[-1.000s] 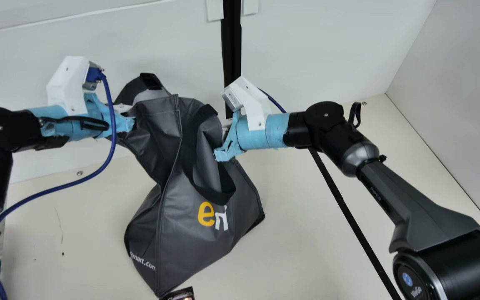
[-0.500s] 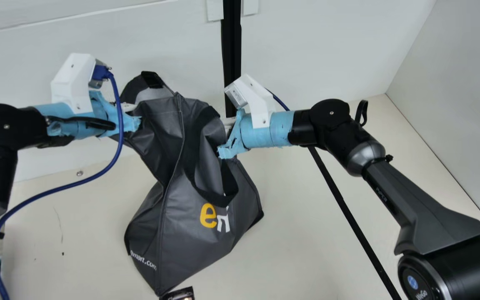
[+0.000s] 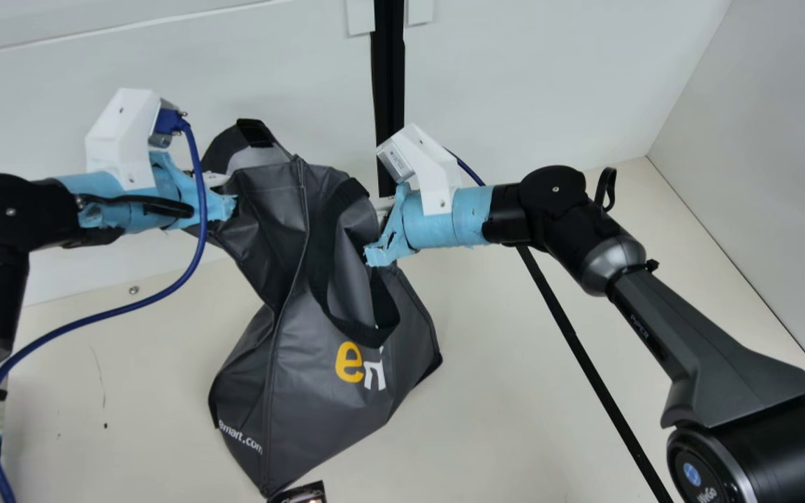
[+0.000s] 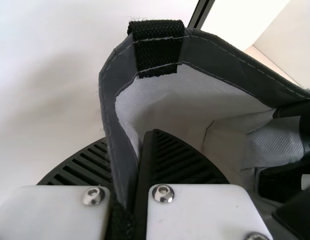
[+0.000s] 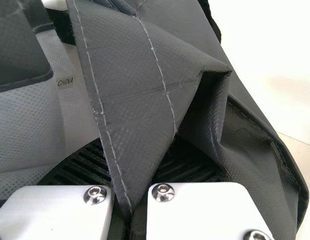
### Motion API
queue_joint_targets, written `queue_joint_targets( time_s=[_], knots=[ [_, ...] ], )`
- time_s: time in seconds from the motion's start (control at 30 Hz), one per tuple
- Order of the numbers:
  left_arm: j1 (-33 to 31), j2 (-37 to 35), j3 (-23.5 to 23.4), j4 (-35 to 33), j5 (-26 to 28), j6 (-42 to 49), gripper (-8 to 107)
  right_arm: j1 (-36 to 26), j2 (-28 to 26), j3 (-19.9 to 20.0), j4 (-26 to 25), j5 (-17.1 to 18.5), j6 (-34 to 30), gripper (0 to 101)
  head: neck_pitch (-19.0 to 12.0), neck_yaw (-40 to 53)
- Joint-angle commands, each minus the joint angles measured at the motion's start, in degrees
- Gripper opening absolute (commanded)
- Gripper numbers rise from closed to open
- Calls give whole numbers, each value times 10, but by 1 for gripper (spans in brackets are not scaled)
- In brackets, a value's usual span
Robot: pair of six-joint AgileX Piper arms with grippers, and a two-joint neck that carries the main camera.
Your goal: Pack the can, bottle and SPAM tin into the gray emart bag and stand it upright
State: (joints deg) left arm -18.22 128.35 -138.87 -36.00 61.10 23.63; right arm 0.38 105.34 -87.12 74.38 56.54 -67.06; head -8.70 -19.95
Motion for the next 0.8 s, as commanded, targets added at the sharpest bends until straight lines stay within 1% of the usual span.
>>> queue_joint_targets(
  time_s=[0.0,0.2,0.23,0.33,0.53,0.77],
  knots=[
    [0,0,0,0,0,0,12,0,0,0,0,0,0,0,-13,0],
    [0,0,0,0,0,0,32,0,0,0,-1,1,0,0,-13,0],
    [-3,-32,52,-4,-17,10,35,0,0,0,-1,1,0,0,-13,0],
    [-1,-42,65,-10,-22,17,45,0,0,0,-2,2,0,0,-13,0],
    [8,-94,137,-43,-45,57,65,0,0,0,-2,3,0,0,-13,0],
    [28,-164,221,-107,-63,124,89,0,0,0,0,7,0,0,-13,0]
  ],
)
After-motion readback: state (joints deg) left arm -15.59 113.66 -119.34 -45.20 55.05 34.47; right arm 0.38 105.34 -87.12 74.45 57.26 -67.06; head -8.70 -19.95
